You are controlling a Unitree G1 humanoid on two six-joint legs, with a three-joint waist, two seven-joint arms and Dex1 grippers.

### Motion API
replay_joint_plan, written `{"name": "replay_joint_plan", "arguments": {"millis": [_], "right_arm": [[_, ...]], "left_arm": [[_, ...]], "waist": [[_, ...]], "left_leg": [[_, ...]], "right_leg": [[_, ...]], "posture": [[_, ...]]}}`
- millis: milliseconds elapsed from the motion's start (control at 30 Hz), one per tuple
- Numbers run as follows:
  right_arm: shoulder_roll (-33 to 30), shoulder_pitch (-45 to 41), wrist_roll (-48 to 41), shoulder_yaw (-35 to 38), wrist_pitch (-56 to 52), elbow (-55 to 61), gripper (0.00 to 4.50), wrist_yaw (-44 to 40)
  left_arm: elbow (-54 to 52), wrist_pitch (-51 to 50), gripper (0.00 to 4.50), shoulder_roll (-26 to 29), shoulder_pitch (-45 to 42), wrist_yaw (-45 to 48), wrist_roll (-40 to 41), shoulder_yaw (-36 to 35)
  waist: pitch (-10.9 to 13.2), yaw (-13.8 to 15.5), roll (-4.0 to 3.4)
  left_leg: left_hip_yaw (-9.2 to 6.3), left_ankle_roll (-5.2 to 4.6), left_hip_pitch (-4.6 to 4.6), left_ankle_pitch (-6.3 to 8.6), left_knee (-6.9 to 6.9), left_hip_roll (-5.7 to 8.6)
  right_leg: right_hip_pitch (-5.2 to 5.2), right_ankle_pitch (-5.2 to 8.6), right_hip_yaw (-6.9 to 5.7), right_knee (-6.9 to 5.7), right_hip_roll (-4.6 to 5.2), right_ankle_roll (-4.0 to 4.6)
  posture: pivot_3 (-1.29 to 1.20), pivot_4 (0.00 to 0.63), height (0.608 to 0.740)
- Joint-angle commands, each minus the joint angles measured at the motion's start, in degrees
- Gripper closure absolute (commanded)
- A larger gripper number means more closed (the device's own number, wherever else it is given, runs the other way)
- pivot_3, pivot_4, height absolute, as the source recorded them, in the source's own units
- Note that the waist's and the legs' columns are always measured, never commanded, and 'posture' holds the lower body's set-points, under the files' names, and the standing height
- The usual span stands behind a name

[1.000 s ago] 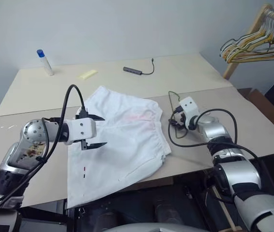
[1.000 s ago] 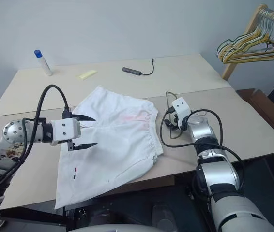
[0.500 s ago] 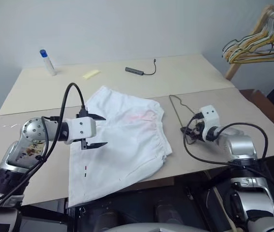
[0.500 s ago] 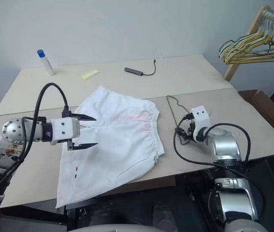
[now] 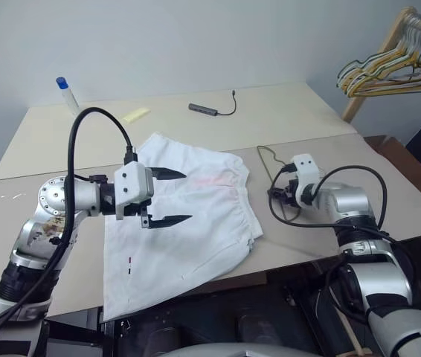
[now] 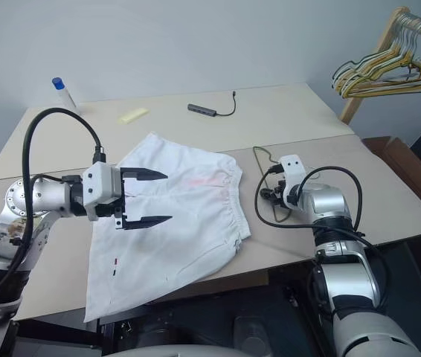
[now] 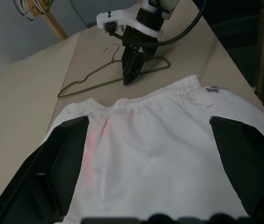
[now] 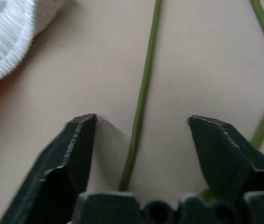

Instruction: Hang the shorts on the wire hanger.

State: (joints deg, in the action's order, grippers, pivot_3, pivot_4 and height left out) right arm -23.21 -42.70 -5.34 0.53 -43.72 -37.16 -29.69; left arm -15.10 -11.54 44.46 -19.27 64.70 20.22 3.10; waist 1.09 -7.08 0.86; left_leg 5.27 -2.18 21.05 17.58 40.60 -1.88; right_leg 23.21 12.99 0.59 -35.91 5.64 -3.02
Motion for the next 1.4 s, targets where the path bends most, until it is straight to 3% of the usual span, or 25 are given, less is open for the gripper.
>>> {"name": "replay_joint_plan", "arguments": {"millis": [33,267,467,567,667,767,867,1100,1400], "right_arm": [[0.1,-0.4,1.0,-1.2,-0.6,-2.8,2.06,-0.1],[0.5,0.1,2.2,-1.5,-0.3,-3.4,4.46,-0.2],[0.6,0.4,2.8,-0.2,1.9,1.0,4.46,2.7],[0.6,2.5,2.5,1.1,3.8,9.7,4.46,5.3],[0.0,7.4,5.1,-1.1,9.1,22.2,4.46,7.5],[0.5,11.9,4.7,-2.0,12.5,33.7,4.46,6.6],[2.3,14.4,3.3,-2.1,13.6,41.7,4.46,7.0],[4.2,18.6,4.9,-8.7,17.3,54.7,4.46,5.6],[5.4,21.1,7.2,-14.2,19.7,58.7,4.46,5.6]], "left_arm": [[-1.4,0.2,0.00,0.1,-0.1,-1.2,-0.1,-1.4],[-0.5,1.5,0.00,-0.9,-0.3,-3.1,-1.0,-1.2],[1.8,-1.2,0.00,-6.5,-3.5,-9.3,0.2,-2.3],[1.5,-10.5,0.00,-9.9,-5.8,-13.2,7.1,-5.4],[4.1,-25.9,0.00,-13.5,-8.2,-19.2,16.6,-8.8],[8.3,-37.3,0.00,-21.2,-10.2,-28.4,26.5,-14.0],[10.6,-42.2,0.00,-27.4,-11.6,-35.5,32.5,-18.2],[11.5,-43.2,0.00,-36.6,-14.2,-45.3,39.3,-22.1],[15.4,-40.9,0.00,-37.4,-18.0,-47.3,38.7,-22.0]], "waist": [[0.0,0.0,0.01],[0.0,-0.1,0.04],[0.0,0.0,0.06],[0.0,0.0,0.05],[0.0,0.1,0.01],[0.0,0.0,0.01],[0.0,0.0,0.02],[0.0,0.3,0.03],[0.0,0.2,0.03]], "left_leg": [[0.00,0.00,-0.01,0.00,0.00,0.00],[0.00,0.00,-0.01,0.00,0.00,-0.01],[-0.01,0.00,-0.05,0.00,0.00,-0.02],[-0.04,0.01,0.03,0.00,0.00,-0.02],[-0.05,0.01,0.11,0.00,0.00,-0.01],[-0.03,0.00,0.10,0.00,0.00,0.01],[-0.06,0.01,0.09,0.00,0.01,0.01],[-0.05,0.03,0.10,-0.01,0.01,0.06],[-0.06,0.05,0.06,-0.02,0.01,0.13]], "right_leg": [[-0.01,0.00,0.00,0.00,0.00,0.00],[-0.01,0.00,0.01,0.01,-0.02,0.00],[-0.07,-0.01,0.01,0.01,-0.02,0.01],[0.00,-0.02,0.01,0.00,-0.02,0.00],[0.11,-0.02,0.04,0.00,-0.01,-0.02],[0.13,-0.03,0.09,-0.04,0.02,-0.06],[0.11,-0.04,0.09,-0.02,0.01,-0.07],[0.10,-0.05,0.08,0.02,0.02,-0.05],[0.03,-0.04,0.05,0.08,0.00,-0.04]], "posture": [[-0.07,0.000,0.740],[-0.08,0.000,0.740],[-0.08,0.000,0.740],[-0.08,0.000,0.740],[-0.08,0.000,0.740],[-0.09,0.000,0.740],[-0.09,0.000,0.740],[-0.10,0.000,0.740],[-0.12,0.000,0.740]]}}
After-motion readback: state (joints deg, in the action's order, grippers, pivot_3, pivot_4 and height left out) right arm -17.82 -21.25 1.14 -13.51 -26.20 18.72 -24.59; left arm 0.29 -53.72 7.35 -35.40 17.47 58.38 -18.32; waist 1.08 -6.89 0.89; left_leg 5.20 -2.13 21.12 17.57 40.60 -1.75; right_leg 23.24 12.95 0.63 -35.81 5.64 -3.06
